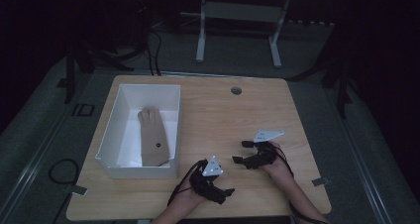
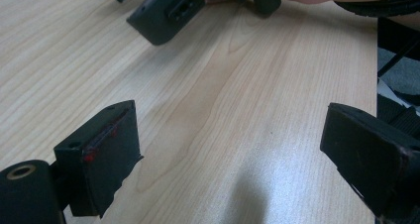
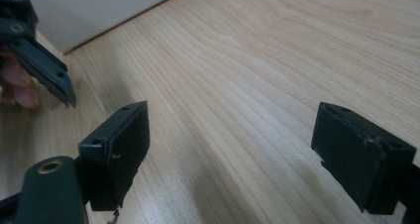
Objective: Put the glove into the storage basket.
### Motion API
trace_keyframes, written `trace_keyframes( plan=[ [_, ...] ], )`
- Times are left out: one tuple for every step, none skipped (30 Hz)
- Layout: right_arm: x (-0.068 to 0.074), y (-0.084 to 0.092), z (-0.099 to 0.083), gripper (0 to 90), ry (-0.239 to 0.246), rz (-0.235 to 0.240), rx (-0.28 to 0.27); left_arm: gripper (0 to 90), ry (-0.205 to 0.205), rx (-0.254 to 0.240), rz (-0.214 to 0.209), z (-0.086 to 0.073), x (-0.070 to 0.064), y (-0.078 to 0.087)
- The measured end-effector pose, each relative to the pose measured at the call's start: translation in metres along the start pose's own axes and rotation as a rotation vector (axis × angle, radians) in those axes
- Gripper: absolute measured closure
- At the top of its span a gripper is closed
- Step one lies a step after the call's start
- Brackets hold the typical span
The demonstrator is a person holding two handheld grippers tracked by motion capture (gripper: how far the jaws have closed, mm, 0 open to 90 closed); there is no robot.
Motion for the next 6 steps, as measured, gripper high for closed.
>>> trace_keyframes(
  plan=[
    [-0.0003,0.0001,0.0,15.1,0.001,-0.001,-0.001,8.6,0.004,-0.004,-0.001,-0.0005,0.0003,-0.0002],
    [-0.0005,0.0001,-0.0005,15.1,0.001,-0.003,0.002,8.6,0.011,-0.005,-0.002,-0.0013,0.0004,-0.0006],
    [-0.0006,-0.0001,-0.001,15.1,0.004,-0.004,0.002,8.6,0.012,-0.005,-0.002,-0.0022,0.0006,-0.0007],
    [-0.0009,-0.0004,-0.0018,15.1,0.006,-0.007,0.004,8.6,0.014,-0.007,-0.001,-0.0029,0.0008,-0.001],
    [-0.0017,-0.0007,-0.0027,15.1,0.01,-0.012,0.007,8.6,0.014,-0.003,-0.002,-0.0037,0.0007,-0.0013],
    [-0.002,-0.001,-0.0036,15.1,0.009,-0.013,0.011,8.6,0.011,0.0,-0.004,-0.004,0.0006,-0.0013]
  ],
)
Point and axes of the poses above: each handheld gripper's, and its own axes: y roughly backward along the jaws, z roughly out of its top, x roughly to its left, the point moved 10 cm from there along -y, roughly forward along the jaws, and after that the axes turned 14 degrees about -y, right-handed, at the moved point
